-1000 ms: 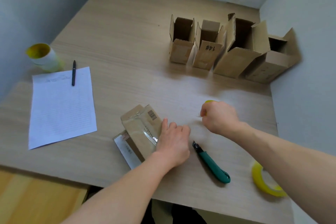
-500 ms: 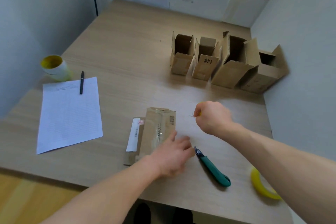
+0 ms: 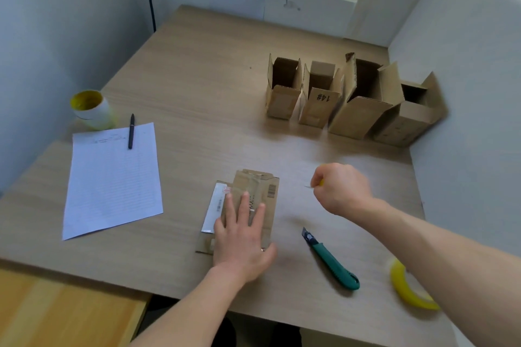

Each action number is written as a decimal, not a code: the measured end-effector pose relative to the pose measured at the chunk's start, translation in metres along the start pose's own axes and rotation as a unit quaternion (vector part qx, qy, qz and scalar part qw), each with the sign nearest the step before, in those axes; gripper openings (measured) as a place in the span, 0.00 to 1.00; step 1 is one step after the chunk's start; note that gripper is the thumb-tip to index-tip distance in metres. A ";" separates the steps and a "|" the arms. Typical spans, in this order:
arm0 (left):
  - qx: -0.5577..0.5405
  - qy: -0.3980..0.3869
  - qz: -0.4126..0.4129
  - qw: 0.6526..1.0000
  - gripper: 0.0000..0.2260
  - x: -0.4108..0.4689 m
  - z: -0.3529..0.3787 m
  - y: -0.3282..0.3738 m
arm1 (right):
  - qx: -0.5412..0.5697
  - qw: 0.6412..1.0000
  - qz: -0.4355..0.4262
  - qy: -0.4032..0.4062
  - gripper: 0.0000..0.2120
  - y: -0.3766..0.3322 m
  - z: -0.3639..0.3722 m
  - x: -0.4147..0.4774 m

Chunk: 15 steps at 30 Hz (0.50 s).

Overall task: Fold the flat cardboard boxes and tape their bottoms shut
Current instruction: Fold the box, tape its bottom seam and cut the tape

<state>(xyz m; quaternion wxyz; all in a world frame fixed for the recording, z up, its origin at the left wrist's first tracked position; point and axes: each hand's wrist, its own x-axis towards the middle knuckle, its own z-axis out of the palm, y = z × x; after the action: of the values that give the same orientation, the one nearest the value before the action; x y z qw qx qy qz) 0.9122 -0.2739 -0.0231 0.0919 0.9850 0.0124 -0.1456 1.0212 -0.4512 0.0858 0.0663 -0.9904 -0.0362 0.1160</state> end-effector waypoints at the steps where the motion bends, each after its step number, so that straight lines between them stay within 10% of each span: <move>1: -0.003 0.004 -0.007 1.000 0.38 0.000 0.000 -0.001 | 0.004 1.000 0.000 0.004 0.11 0.001 -0.001 0.000; 15: -0.016 -0.098 -0.039 0.994 0.34 0.021 -0.021 -0.005 | 0.021 1.000 -0.003 -0.007 0.10 0.017 0.000 0.007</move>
<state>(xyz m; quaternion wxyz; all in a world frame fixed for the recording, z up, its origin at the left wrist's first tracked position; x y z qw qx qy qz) 0.9377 -0.2651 -0.0106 0.1028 0.9632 0.0440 -0.2445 1.0287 -0.4674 0.0817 0.0870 -0.9879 -0.0371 0.1232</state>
